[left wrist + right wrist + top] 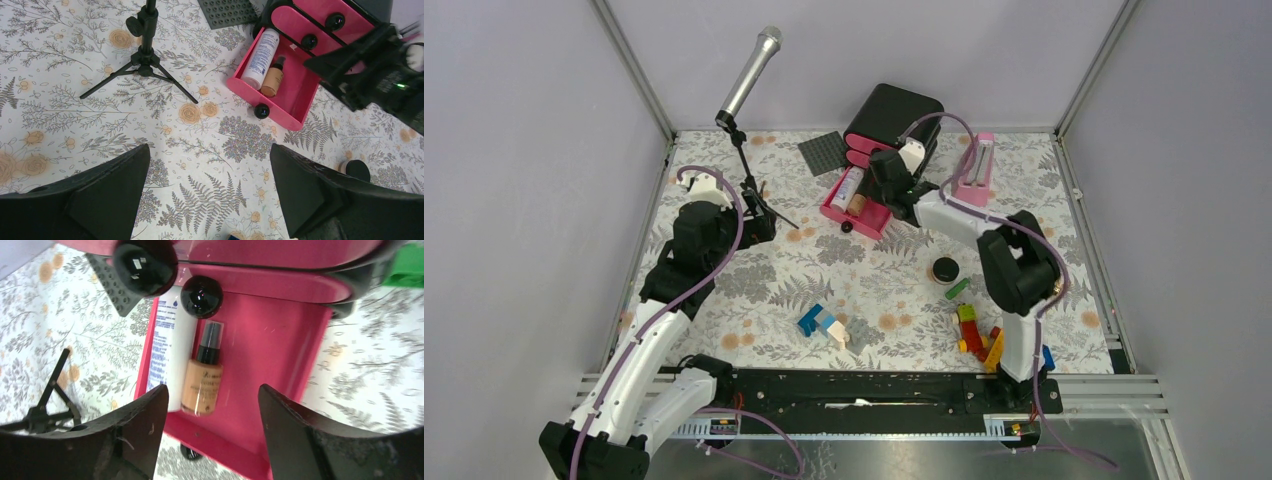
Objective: Organize the makeup
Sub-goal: Place the makeup in the drawer, then pick up the makeup from the center of the board.
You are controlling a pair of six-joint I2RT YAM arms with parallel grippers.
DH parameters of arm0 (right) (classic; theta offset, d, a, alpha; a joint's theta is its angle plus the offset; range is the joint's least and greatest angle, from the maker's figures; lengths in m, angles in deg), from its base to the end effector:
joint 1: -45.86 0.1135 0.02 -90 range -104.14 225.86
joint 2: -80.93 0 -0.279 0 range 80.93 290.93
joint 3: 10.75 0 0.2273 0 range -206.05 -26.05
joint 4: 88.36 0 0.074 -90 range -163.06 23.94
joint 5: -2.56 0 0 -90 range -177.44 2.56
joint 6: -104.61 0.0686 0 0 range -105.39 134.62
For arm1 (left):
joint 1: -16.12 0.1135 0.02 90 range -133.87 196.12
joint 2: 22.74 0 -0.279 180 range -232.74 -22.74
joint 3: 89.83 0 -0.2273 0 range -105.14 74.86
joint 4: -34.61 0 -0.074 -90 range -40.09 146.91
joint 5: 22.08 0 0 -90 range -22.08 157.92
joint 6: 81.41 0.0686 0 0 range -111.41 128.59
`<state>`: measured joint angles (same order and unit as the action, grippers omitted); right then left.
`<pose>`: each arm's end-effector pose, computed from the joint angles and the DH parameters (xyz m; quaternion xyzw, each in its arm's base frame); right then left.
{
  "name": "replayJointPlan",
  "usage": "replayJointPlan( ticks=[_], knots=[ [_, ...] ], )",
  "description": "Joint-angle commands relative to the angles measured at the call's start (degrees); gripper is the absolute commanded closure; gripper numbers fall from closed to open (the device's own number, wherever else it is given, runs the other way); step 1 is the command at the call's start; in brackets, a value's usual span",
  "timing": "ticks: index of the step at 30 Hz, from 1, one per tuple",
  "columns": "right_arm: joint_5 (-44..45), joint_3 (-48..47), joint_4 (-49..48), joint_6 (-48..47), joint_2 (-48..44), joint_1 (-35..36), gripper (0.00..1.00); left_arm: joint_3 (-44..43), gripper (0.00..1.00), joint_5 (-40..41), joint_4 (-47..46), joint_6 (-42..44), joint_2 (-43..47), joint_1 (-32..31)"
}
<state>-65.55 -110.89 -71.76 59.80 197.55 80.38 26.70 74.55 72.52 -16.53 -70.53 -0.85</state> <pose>0.4086 0.2500 0.2233 0.1703 0.8510 0.1717 0.4661 0.1773 -0.0458 0.3278 -0.0911 0.8244 -0.1551 0.5367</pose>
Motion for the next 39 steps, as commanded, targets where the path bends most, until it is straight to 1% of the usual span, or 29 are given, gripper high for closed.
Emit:
replayJointPlan(
  ticks=[1,5,7,9,11,12,15,18,21,25,31,35,37,39],
  knots=[
    [3.63,6.63,-0.79,-8.12,-13.69,0.42,0.26,-0.02,0.01,-0.48,-2.66,-0.24,0.15,0.28],
    [3.52,17.72,0.35,-12.72,-23.43,-0.03,0.21,0.08,0.01,-0.31,-2.66,-0.23,0.33,0.27],
    [2.78,20.47,6.2,-11.07,-27.21,-1.63,0.18,0.0,0.01,-0.47,-2.66,-0.28,0.33,0.31],
    [-0.92,22.35,13.26,-9.5,-30.07,-4.91,0.1,0.07,0.01,-0.55,-2.66,-0.28,0.33,0.27],
    [-5.17,24.9,17.78,-9.38,-31.59,-8.53,0.02,0.09,0.01,-0.57,-2.66,-0.28,0.33,0.31],
    [-6.92,26.25,19.26,-9.73,-32.19,-10.05,0.01,0.06,0.01,-0.57,-2.66,-0.28,0.34,0.28],
    [-9.74,28.51,23.79,-10.99,-33.0,-13.32,0.0,0.01,0.01,-0.64,-2.66,-0.3,0.18,0.33],
    [-11.27,28.94,26.39,-12.68,-32.3,-13.68,0.0,0.0,0.01,-0.57,-2.66,-0.28,0.11,0.36],
    [-13.78,28.96,26.82,-13.51,-30.36,-13.69,0.0,0.0,0.01,-0.66,-2.66,-0.34,-0.06,0.44],
    [-14.86,28.64,26.86,-14.2,-27.11,-13.69,0.0,0.0,0.01,-0.74,-2.66,-0.34,-0.2,0.54],
    [-14.78,28.02,26.99,-14.51,-22.48,-13.69,0.0,0.0,0.01,-0.83,-2.75,-0.36,-0.2,0.56],
    [-15.18,27.94,26.28,-14.74,-21.42,-13.69,0.0,0.0,0.01,-0.83,-2.75,-0.36,-0.19,0.66],
    [-13.9,27.73,26.52,-14.85,-21.22,-13.69,0.03,0.0,0.01,-0.88,-2.73,-0.36,-0.15,0.64],
    [-12.99,27.5,26.78,-15.06,-21.3,-13.69,0.1,0.0,0.01,-0.92,-2.75,-0.36,-0.19,0.62]
  ],
)
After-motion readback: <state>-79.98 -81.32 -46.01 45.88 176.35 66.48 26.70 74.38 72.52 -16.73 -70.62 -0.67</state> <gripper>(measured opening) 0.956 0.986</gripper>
